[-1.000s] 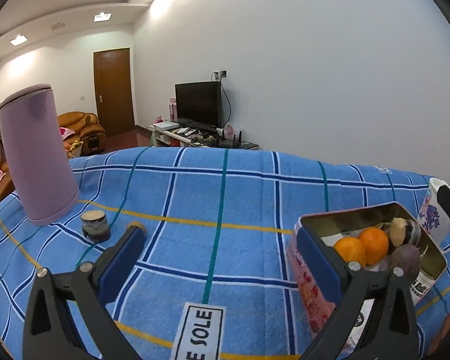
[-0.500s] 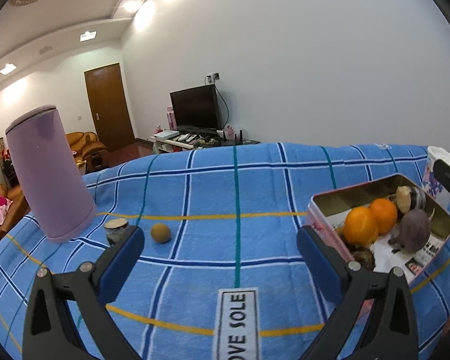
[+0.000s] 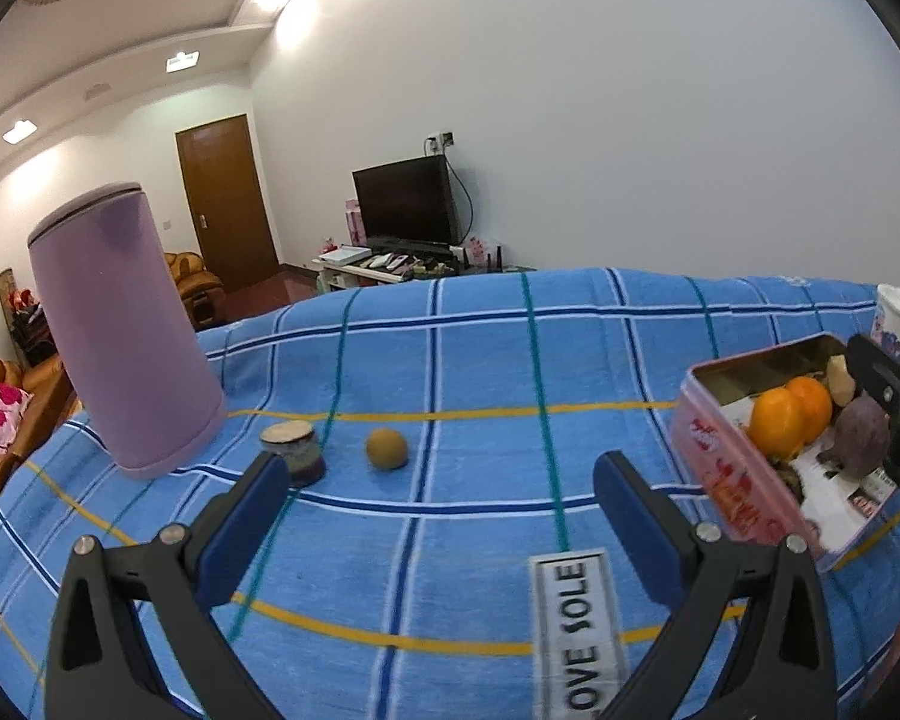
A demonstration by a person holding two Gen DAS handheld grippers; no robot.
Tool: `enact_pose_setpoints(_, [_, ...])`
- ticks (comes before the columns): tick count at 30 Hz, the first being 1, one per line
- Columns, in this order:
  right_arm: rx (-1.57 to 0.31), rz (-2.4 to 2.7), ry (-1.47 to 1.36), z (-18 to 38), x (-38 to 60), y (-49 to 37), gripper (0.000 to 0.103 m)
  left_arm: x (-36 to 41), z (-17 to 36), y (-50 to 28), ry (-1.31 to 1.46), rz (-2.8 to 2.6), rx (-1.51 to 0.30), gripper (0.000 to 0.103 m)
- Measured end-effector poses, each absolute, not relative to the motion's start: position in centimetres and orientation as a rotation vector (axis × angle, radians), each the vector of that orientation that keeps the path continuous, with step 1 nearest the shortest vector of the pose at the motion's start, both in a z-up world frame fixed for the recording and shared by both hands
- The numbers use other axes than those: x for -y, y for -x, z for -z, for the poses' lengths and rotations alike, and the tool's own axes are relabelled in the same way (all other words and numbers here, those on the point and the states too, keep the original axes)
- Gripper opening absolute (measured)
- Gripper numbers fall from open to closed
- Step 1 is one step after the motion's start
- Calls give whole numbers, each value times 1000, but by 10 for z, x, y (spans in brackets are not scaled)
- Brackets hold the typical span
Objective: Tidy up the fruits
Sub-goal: 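Move both tools back toward the remaining items on the bedspread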
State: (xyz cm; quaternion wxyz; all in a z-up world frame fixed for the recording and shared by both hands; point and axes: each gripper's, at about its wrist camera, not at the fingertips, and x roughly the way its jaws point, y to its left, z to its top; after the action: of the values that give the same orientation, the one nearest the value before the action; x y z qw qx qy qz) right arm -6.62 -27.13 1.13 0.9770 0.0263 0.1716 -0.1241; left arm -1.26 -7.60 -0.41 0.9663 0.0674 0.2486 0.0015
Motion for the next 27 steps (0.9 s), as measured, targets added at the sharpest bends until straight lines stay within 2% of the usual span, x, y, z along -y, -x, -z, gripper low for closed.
enact_pose_setpoints(27, [-453, 47, -80, 0, 132, 4, 83, -59, 17, -37, -65, -181, -609, 103])
